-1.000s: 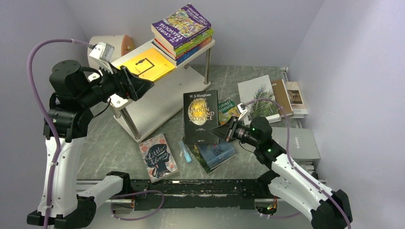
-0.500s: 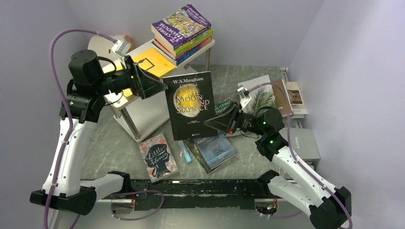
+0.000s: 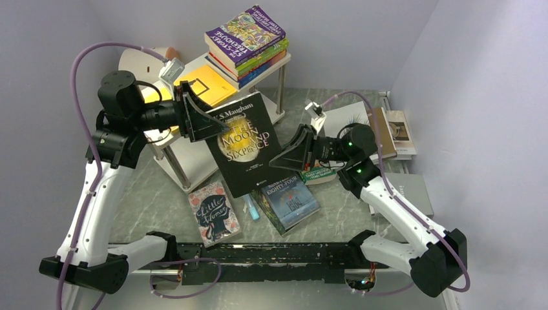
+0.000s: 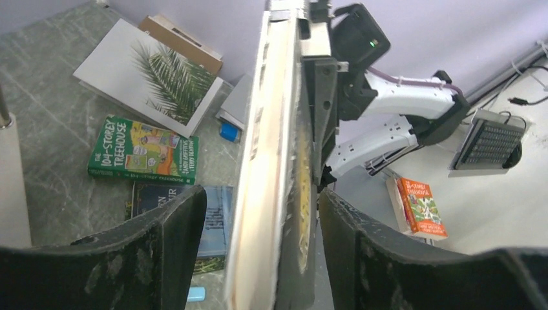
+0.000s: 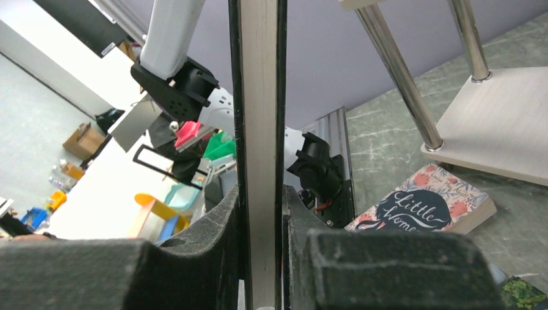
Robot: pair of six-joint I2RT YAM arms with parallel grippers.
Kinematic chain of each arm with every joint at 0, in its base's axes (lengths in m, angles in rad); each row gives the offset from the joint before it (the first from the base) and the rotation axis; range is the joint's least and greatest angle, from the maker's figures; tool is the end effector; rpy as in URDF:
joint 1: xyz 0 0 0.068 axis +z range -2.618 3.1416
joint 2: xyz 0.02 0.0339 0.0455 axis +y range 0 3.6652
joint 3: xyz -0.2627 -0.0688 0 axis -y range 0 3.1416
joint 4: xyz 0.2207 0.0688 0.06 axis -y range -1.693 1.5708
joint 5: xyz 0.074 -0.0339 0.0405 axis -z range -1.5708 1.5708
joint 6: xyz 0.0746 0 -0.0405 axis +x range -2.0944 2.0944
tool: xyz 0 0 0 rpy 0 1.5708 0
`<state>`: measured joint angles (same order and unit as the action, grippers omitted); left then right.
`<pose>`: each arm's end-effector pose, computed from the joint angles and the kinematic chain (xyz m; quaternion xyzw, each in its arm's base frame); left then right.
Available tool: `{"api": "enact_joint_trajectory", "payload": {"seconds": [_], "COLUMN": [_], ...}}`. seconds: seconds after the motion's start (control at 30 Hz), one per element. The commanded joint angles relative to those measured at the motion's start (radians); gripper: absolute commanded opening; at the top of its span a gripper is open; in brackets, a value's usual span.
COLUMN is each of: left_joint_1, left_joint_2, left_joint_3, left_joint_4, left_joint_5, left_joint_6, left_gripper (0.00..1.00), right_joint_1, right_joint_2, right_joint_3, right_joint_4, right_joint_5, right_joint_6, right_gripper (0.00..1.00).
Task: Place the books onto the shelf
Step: Pick up the book from the center of the board.
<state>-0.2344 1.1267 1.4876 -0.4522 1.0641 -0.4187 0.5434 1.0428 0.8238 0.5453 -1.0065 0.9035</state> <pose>0.1815 -0.1104 0.4747 0.2819 0.6653 -0.5413 0.4300 0.1591 0.1698 0.3876 -0.2941 0.5725 0.6819 0.3475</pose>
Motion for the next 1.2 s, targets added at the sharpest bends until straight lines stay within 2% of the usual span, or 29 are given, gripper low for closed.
{"api": "enact_joint_trajectory", "payload": {"seconds": [0.0, 0.07, 0.17, 0.3, 0.37, 0.43, 0.47, 0.6, 0.67, 0.87, 0.97, 1.0, 1.07, 1.1, 1.17], "left_joint_1": [-0.018, -0.021, -0.037, -0.052, -0.06, -0.06, -0.06, -0.06, -0.06, -0.06, -0.06, -0.06, -0.06, -0.06, -0.06], "left_joint_2": [-0.041, -0.047, -0.052, -0.056, -0.061, -0.066, -0.071, -0.091, -0.09, -0.108, -0.113, -0.113, -0.114, -0.115, -0.111], "left_joint_3": [0.026, 0.026, 0.014, 0.026, 0.031, 0.038, 0.038, 0.056, 0.105, 0.188, 0.175, 0.164, 0.137, 0.123, 0.101], "left_joint_4": [0.037, 0.026, 0.023, -0.004, -0.005, 0.01, 0.036, 0.151, 0.161, 0.299, 0.405, 0.437, 0.511, 0.542, 0.592], "left_joint_5": [0.075, 0.075, 0.084, 0.09, 0.089, 0.063, 0.039, -0.076, -0.158, -0.366, -0.435, -0.456, -0.511, -0.529, -0.553], "left_joint_6": [0.025, 0.047, 0.066, 0.097, 0.107, 0.098, 0.075, -0.055, -0.087, -0.205, -0.295, -0.328, -0.393, -0.422, -0.469], "left_gripper": [0.66, 0.64, 0.54, 0.27, 0.06, 0.05, 0.05, 0.05, 0.05, 0.05, 0.05, 0.05, 0.05, 0.05, 0.05], "right_joint_1": [-0.004, -0.005, -0.004, -0.003, -0.004, -0.003, -0.003, -0.004, -0.004, -0.004, -0.004, -0.005, -0.001, 0.013, 0.07], "right_joint_2": [0.013, 0.021, 0.037, 0.067, 0.078, 0.088, 0.09, 0.069, 0.048, -0.017, -0.045, -0.039, 0.011, 0.046, 0.096], "right_joint_3": [0.11, 0.119, 0.15, 0.204, 0.222, 0.231, 0.231, 0.194, 0.18, 0.182, 0.137, 0.123, 0.153, 0.199, 0.276], "right_joint_4": [-0.016, -0.014, -0.028, -0.088, -0.116, -0.132, -0.134, -0.061, -0.005, -0.061, -0.007, 0.052, 0.149, 0.134, 0.055], "right_joint_5": [-0.07, -0.093, -0.121, -0.133, -0.116, -0.07, -0.04, 0.06, 0.103, 0.403, 0.525, 0.531, 0.432, 0.353, 0.335], "right_joint_6": [-0.088, -0.103, -0.144, -0.203, -0.219, -0.214, -0.204, -0.151, -0.126, -0.112, -0.048, -0.017, 0.044, 0.056, 0.021], "right_gripper": [0.0, 0.0, 0.0, 0.0, 0.0, 0.0, 0.07, 0.61, 0.74, 0.87, 0.92, 0.93, 0.91, 0.9, 0.89]}}
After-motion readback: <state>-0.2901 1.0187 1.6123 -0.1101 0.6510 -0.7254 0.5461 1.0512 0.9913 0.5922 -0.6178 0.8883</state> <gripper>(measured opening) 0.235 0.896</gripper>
